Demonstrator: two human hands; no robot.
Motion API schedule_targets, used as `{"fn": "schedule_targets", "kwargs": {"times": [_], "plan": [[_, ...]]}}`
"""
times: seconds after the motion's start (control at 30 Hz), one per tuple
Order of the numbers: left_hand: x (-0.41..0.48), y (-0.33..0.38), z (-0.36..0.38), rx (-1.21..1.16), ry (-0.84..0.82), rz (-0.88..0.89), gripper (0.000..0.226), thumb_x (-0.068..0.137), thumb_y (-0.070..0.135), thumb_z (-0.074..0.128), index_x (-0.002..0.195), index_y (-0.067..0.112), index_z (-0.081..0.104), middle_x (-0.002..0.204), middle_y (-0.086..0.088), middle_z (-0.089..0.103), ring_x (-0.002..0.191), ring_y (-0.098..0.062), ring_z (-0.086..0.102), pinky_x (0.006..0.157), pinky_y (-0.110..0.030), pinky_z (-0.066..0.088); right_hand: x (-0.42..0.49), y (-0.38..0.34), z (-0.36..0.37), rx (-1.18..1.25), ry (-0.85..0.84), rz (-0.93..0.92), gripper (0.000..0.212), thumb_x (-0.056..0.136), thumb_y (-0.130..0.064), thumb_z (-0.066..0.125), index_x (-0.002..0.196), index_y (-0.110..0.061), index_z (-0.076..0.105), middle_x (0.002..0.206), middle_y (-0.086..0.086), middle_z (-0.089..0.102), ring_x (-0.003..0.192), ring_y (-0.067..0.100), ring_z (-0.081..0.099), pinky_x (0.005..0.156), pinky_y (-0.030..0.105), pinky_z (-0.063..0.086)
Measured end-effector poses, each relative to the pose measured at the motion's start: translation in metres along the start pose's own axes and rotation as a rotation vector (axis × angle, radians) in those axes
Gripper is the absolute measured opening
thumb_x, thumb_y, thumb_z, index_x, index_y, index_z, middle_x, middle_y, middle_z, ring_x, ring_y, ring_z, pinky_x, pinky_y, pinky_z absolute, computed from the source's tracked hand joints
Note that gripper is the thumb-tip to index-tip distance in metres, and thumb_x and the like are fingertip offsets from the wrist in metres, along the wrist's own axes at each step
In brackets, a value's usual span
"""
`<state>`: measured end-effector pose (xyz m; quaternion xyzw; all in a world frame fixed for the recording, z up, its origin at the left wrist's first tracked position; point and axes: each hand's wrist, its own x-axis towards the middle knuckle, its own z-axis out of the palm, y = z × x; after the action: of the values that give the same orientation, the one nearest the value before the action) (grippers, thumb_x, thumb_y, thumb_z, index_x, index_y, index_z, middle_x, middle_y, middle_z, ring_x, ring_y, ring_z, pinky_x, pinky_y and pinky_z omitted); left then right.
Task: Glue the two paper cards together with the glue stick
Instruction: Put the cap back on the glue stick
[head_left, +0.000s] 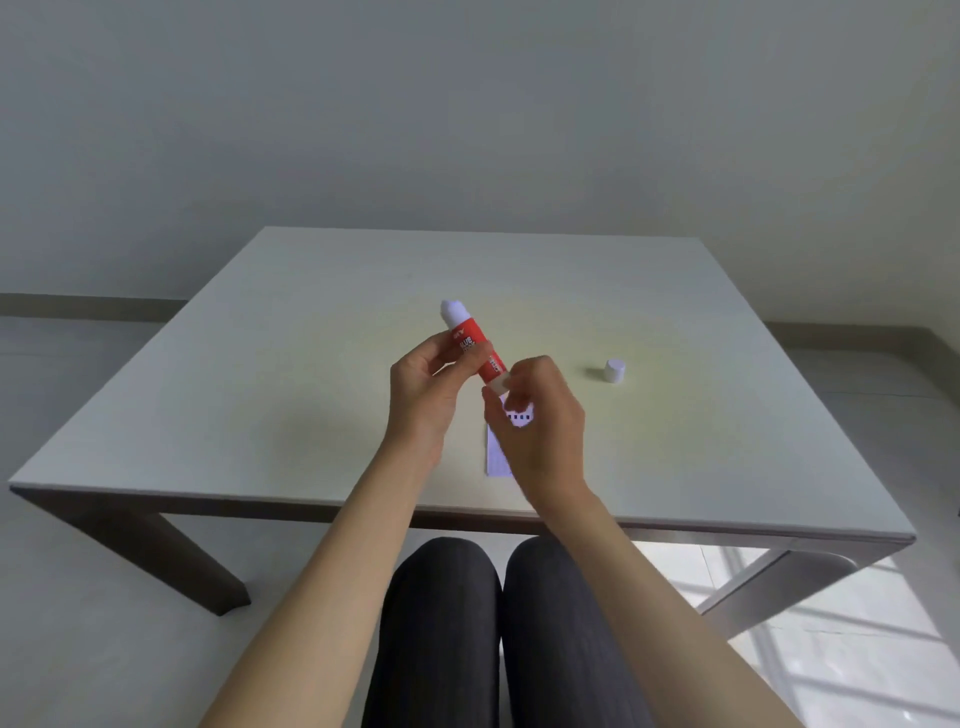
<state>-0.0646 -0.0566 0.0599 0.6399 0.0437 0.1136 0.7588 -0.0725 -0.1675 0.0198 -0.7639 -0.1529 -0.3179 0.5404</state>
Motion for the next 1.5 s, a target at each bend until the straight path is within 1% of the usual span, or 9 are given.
{"fn": "schedule_targets", "kwargs": {"times": [0.1, 0.2, 0.4, 0.53, 0.77, 0.93, 1.03, 1.27, 1.5], "plan": [[-0.003, -0.008, -0.001, 0.010, 0.080, -0.039, 0.011, 0.073, 0.021, 0.076, 0.079, 0.023, 0.067, 0.073, 0.011, 0.067, 0.066, 0.002, 0.062, 0.068, -0.017, 0.044, -0.003, 0.003, 0.005, -0.438, 0.027, -0.466, 0.025, 0.069, 0.011, 0.067, 0.072, -0.005, 0.048, 0.060, 0.013, 0.054, 0.050, 0.027, 0.044, 0.044, 0.033, 0.040], [-0.005, -0.015, -0.003, 0.069, 0.210, -0.040, 0.023, 0.068, 0.022, 0.080, 0.079, 0.020, 0.060, 0.076, 0.007, 0.064, 0.067, 0.001, 0.062, 0.068, -0.018, 0.043, -0.004, 0.013, 0.003, -0.513, -0.121, -0.531, 0.022, 0.072, -0.001, 0.071, 0.079, -0.007, 0.051, 0.069, 0.012, 0.060, 0.052, 0.028, 0.049, 0.043, 0.035, 0.044], [-0.001, -0.012, -0.027, 0.460, 0.203, 0.158, 0.022, 0.068, 0.023, 0.079, 0.081, 0.022, 0.061, 0.082, 0.008, 0.068, 0.072, 0.000, 0.062, 0.067, -0.018, 0.046, 0.030, 0.082, -0.049, -0.879, -0.194, -0.050, 0.056, 0.088, -0.027, 0.059, 0.139, -0.018, 0.039, 0.146, 0.021, 0.036, 0.107, 0.039, 0.053, 0.079, 0.045, 0.049], [-0.002, -0.011, -0.033, 0.607, 0.148, 0.249, 0.022, 0.073, 0.017, 0.075, 0.095, 0.019, 0.070, 0.091, 0.005, 0.068, 0.082, -0.010, 0.062, 0.067, -0.002, 0.037, 0.044, 0.116, -0.075, -1.094, -0.486, 0.215, 0.047, 0.094, -0.019, 0.042, 0.141, -0.020, 0.033, 0.153, 0.011, 0.028, 0.120, 0.041, 0.043, 0.093, 0.046, 0.039], [-0.008, -0.013, -0.022, 0.719, 0.113, 0.300, 0.019, 0.072, 0.022, 0.076, 0.090, 0.019, 0.071, 0.089, 0.005, 0.071, 0.081, -0.011, 0.064, 0.070, -0.011, 0.040, 0.042, 0.085, -0.071, -0.519, -0.178, 0.242, 0.024, 0.082, 0.000, 0.063, 0.105, -0.002, 0.068, 0.099, 0.018, 0.070, 0.084, 0.032, 0.066, 0.077, 0.033, 0.051], [-0.015, -0.020, -0.013, 0.758, 0.073, 0.302, 0.021, 0.073, 0.028, 0.075, 0.091, 0.020, 0.071, 0.089, 0.006, 0.071, 0.081, -0.009, 0.064, 0.068, -0.010, 0.039, 0.031, 0.051, -0.067, 0.812, 0.207, 1.068, 0.018, 0.090, -0.010, 0.057, 0.105, -0.001, 0.062, 0.098, 0.014, 0.061, 0.090, 0.024, 0.062, 0.072, 0.024, 0.058], [-0.019, -0.023, -0.010, 0.768, 0.039, 0.274, 0.021, 0.073, 0.029, 0.075, 0.092, 0.021, 0.071, 0.089, 0.007, 0.071, 0.080, -0.007, 0.063, 0.066, -0.010, 0.038, 0.029, 0.032, -0.072, 1.227, 0.264, 1.260, 0.022, 0.090, -0.010, 0.057, 0.110, -0.001, 0.060, 0.106, 0.015, 0.054, 0.102, 0.022, 0.057, 0.079, 0.027, 0.056], [-0.025, -0.025, -0.002, 0.805, -0.027, 0.279, 0.023, 0.074, 0.027, 0.076, 0.094, 0.020, 0.070, 0.091, 0.005, 0.071, 0.080, -0.010, 0.063, 0.066, -0.010, 0.040, 0.027, -0.008, -0.063, 1.122, -0.054, 1.058, 0.011, 0.084, -0.003, 0.058, 0.094, -0.002, 0.063, 0.085, 0.005, 0.060, 0.084, 0.017, 0.060, 0.075, 0.020, 0.058], [-0.031, -0.022, 0.003, 0.840, -0.096, 0.319, 0.031, 0.074, 0.033, 0.074, 0.099, 0.015, 0.070, 0.098, -0.002, 0.073, 0.080, -0.014, 0.064, 0.066, -0.009, 0.039, 0.013, -0.012, -0.058, 0.716, 0.114, 0.740, 0.010, 0.083, -0.009, 0.066, 0.093, -0.007, 0.063, 0.087, 0.008, 0.069, 0.088, 0.023, 0.071, 0.074, 0.028, 0.057]]}}
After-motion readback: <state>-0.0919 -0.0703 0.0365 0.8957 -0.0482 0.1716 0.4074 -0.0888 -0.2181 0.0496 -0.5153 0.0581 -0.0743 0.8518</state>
